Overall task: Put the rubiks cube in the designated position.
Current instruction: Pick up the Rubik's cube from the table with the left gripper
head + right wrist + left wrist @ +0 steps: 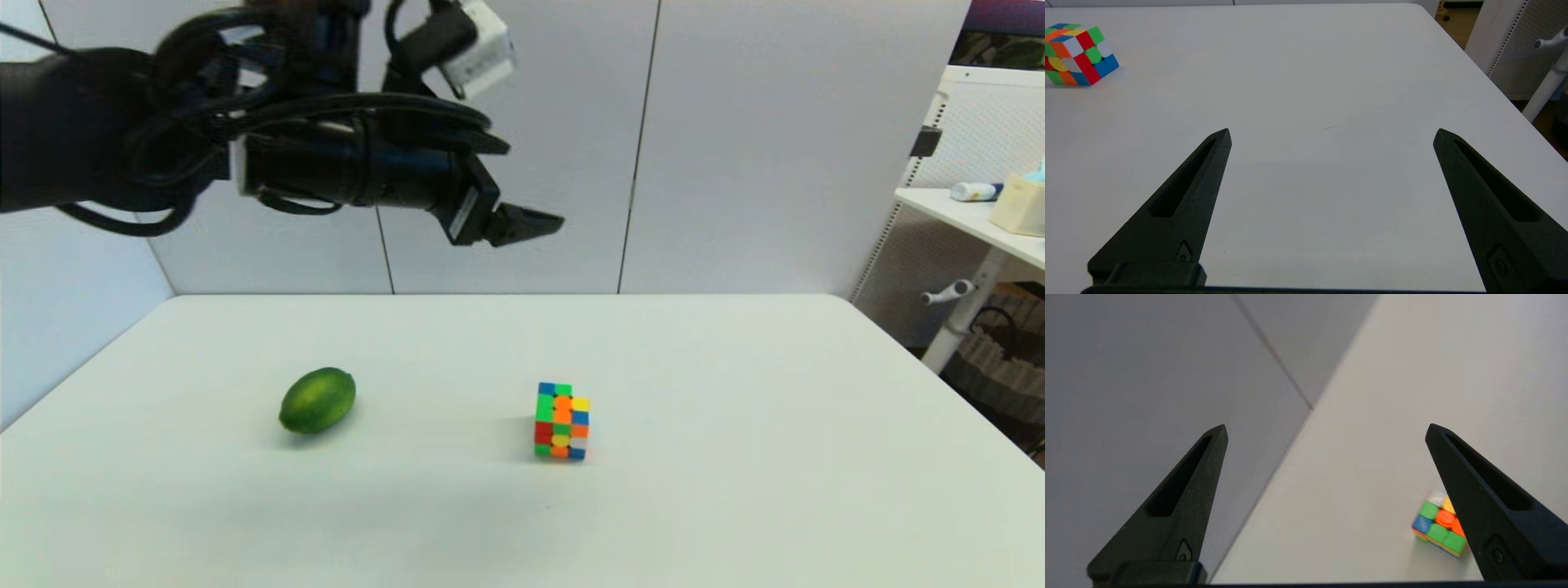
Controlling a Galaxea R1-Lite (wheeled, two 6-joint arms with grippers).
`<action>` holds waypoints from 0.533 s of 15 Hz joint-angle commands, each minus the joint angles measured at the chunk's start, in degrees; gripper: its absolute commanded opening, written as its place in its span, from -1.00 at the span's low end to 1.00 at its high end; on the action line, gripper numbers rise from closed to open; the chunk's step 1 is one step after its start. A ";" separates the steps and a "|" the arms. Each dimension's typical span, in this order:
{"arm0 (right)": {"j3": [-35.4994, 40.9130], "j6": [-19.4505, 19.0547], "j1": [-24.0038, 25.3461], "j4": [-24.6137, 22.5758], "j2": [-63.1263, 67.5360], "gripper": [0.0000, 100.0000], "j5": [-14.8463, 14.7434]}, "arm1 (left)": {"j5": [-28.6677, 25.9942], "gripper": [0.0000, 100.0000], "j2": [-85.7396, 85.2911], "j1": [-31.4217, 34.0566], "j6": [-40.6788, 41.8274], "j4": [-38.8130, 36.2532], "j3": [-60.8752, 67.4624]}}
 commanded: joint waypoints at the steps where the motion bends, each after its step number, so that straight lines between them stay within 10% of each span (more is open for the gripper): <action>1: -0.01 -0.09 0.00 0.02 0.07 1.00 0.00 | -1.97 1.00 12.39 -4.22 9.15 19.34 -9.50; 8: -0.01 -0.09 0.00 0.02 0.07 1.00 0.00 | -1.09 1.00 18.54 -5.71 19.70 37.01 -11.44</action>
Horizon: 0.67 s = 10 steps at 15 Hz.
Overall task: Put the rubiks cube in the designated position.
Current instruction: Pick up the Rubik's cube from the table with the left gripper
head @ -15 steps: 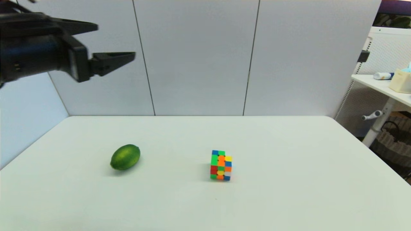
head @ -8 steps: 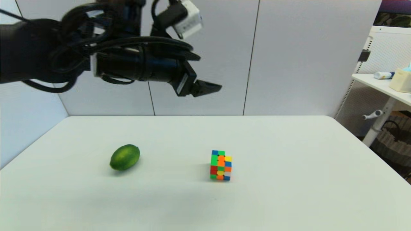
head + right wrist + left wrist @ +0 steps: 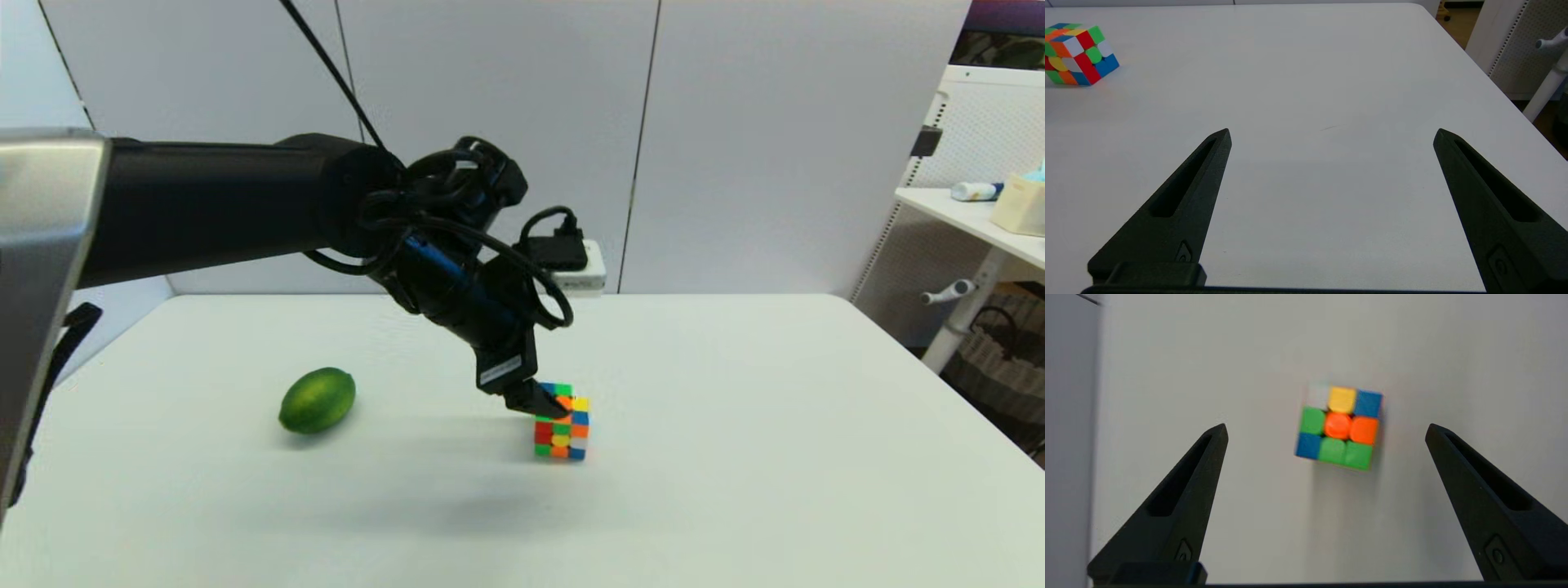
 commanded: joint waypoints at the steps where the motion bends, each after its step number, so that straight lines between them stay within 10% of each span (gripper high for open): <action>1: -0.01 -0.12 0.00 0.02 0.07 1.00 0.00 | 0.75 1.00 4.49 -0.49 4.45 5.77 -0.81; 10: -0.01 0.06 0.00 0.02 0.07 1.00 0.00 | 1.71 1.00 10.91 -1.10 4.89 5.69 -4.06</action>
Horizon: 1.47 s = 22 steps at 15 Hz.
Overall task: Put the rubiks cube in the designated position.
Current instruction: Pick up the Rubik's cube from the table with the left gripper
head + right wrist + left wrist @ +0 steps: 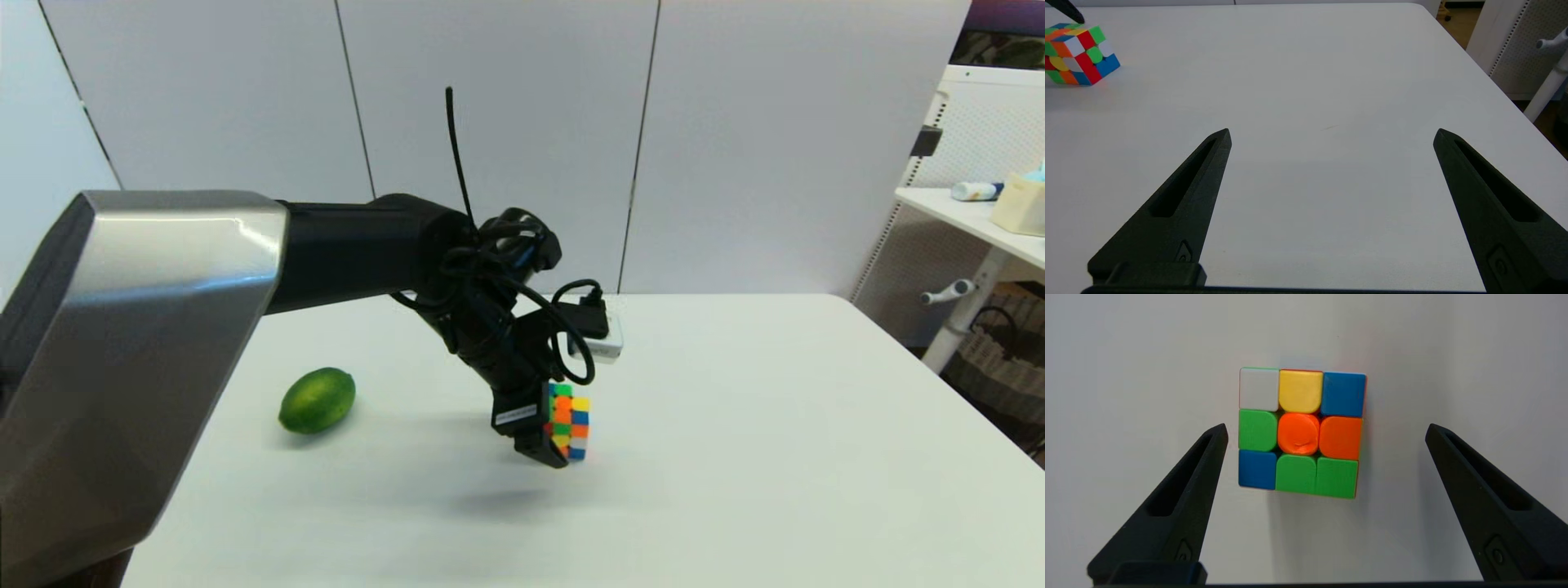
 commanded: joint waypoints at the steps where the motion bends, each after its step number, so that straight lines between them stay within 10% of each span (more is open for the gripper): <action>1: -0.01 -0.04 0.00 0.02 0.07 1.00 -0.02 | 1.04 1.00 1.86 -0.01 0.08 0.22 -0.33; 22: -0.01 -0.04 0.00 0.02 0.07 1.00 -0.02 | 1.04 1.00 4.41 0.17 -2.73 -0.57 -1.03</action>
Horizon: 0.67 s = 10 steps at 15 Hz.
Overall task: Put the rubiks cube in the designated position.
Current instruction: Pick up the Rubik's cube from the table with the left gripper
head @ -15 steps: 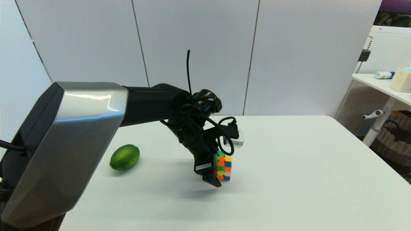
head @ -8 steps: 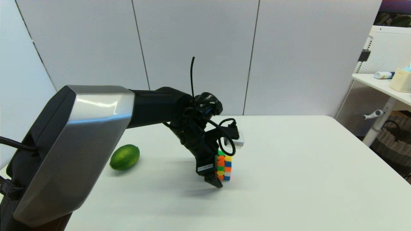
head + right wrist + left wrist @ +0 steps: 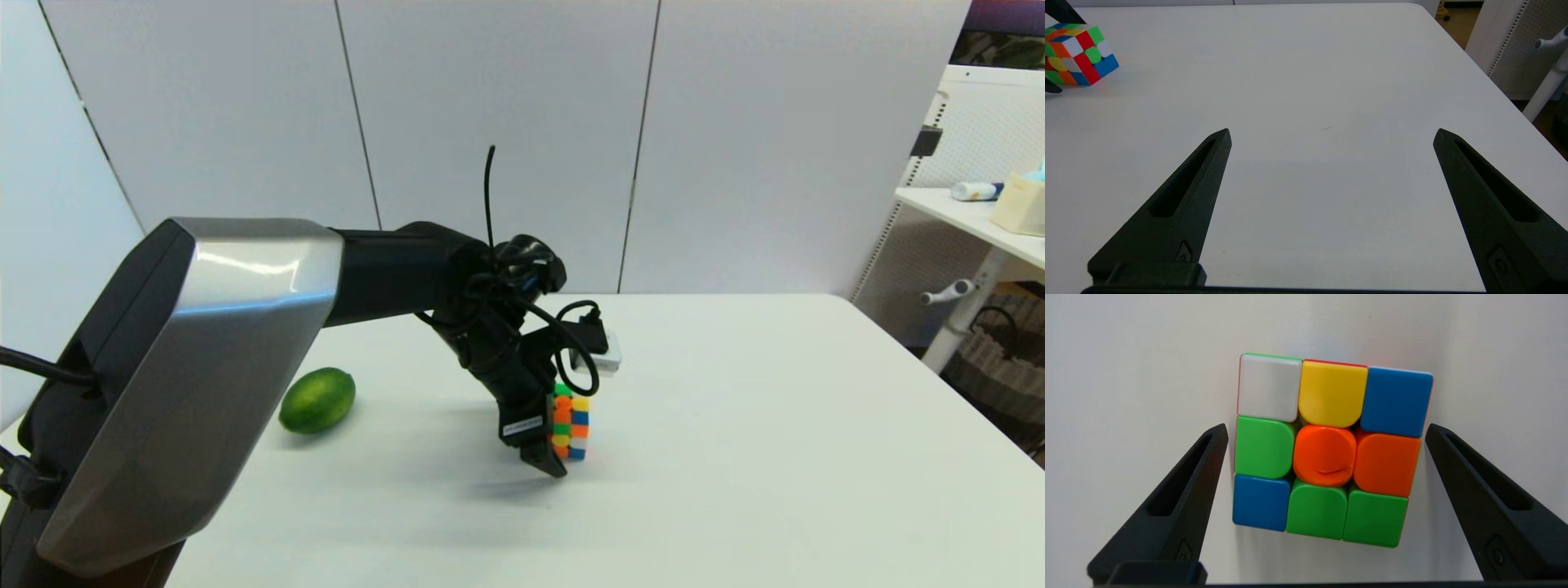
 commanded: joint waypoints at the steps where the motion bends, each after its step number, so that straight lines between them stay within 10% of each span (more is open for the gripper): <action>1: -0.01 0.11 0.00 0.04 0.07 1.00 0.00 | -0.01 1.00 -0.17 -0.01 -0.19 0.21 -0.01; 3: -0.01 -0.07 0.00 0.04 0.07 1.00 0.00 | -0.10 1.00 0.01 -0.01 -0.37 -0.58 -0.01; 4: -0.01 -0.07 0.00 0.04 0.07 1.00 0.00 | -0.10 -1.00 0.01 -0.01 -0.63 -1.02 -0.01; 10: -0.01 -0.07 0.00 0.04 0.07 1.00 0.00 | -0.01 -1.00 -0.69 -0.01 -1.51 -2.07 -0.01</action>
